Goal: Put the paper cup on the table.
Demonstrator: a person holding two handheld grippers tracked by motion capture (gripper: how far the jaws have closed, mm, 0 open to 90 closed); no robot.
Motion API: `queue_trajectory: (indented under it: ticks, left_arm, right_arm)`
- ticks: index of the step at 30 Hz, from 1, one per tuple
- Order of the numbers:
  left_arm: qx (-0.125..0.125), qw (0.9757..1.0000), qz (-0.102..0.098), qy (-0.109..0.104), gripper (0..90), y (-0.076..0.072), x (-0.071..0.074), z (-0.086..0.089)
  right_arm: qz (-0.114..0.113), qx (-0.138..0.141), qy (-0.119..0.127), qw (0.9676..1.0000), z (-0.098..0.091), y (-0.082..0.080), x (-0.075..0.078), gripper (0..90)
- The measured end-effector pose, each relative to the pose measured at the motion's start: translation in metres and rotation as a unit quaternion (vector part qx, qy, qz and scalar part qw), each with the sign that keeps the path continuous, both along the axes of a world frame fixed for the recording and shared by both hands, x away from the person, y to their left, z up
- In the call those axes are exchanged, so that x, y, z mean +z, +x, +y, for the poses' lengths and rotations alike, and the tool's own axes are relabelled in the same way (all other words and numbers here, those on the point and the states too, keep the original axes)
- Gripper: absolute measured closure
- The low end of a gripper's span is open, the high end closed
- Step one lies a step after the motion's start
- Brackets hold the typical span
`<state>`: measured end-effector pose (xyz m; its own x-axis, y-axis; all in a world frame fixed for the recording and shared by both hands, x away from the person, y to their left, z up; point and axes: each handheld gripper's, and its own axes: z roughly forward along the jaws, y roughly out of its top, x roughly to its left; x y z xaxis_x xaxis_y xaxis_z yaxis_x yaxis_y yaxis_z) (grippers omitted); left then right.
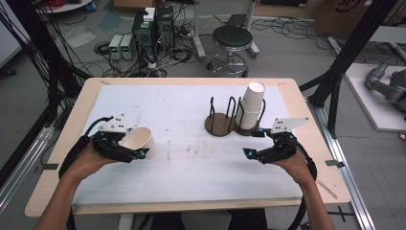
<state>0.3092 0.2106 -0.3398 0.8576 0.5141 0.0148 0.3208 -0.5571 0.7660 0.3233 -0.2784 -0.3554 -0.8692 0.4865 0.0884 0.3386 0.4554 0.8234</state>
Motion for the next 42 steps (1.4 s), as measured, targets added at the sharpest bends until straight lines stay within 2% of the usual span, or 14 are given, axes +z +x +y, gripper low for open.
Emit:
queue_trajectory:
  ticks: [18, 24, 31, 35, 42]
  left_arm:
    - [0.011, 0.9999, -0.005, 0.007, 34.1, 0.003, -0.001, -0.004]
    - [0.020, 0.9997, -0.009, 0.007, 34.1, 0.007, -0.005, -0.011]
    - [0.024, 0.9995, -0.012, 0.018, 34.1, 0.013, -0.008, -0.018]
    - [0.035, 0.9990, -0.016, 0.023, 34.1, 0.018, -0.010, -0.026]
    - [0.036, 0.9987, -0.018, 0.033, 34.1, 0.024, -0.016, -0.041]
  right_arm:
    - [-0.001, -0.006, 0.004, 1.0000, -0.003, 0.001, -0.003, 21.5]
    - [0.003, -0.006, 0.004, 1.0000, -0.003, 0.001, -0.005, 21.5]
    - [0.004, -0.010, 0.003, 0.9999, -0.003, 0.001, -0.007, 21.5]
    - [0.003, -0.014, 0.004, 0.9999, -0.005, 0.001, -0.008, 21.5]
    - [0.003, -0.017, 0.007, 0.9998, -0.006, 0.001, -0.010, 21.5]
